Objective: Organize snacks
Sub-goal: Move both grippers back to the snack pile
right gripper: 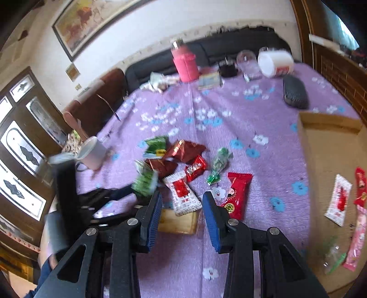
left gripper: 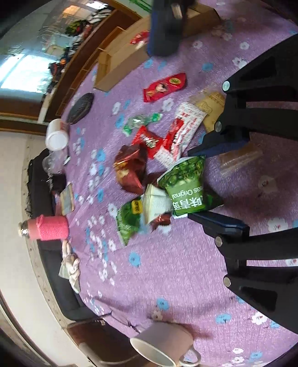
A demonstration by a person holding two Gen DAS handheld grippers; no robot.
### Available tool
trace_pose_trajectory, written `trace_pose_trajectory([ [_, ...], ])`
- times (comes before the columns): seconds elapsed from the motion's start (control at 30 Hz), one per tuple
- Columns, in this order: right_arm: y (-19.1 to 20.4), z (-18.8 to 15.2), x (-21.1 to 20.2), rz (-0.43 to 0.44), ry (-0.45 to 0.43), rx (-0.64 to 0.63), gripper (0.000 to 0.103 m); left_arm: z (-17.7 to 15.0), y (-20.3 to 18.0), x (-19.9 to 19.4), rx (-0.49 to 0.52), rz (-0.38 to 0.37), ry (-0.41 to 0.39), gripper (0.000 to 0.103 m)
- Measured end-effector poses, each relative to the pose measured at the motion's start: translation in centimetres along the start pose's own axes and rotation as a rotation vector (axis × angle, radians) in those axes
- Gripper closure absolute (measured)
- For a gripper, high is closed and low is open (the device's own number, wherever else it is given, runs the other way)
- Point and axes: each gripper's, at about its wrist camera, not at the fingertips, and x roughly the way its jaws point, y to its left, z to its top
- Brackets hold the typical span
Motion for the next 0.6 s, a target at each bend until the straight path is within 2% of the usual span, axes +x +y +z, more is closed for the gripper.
trace_pose_trajectory([
  [0.23,0.8,0.8,4.8,0.004,0.091,-0.039,0.063,0.5,1.9,-1.5,-0.078,-0.023,-0.045,0.058],
  [0.43,1.8,0.4,7.7,-0.047,0.126,-0.124,0.063,0.7,2.9,-1.9,-0.123,-0.024,-0.058,0.058],
  [0.6,2.4,-0.5,8.0,-0.106,0.104,-0.188,0.074,0.7,3.0,-2.0,-0.132,-0.018,-0.064,0.058],
])
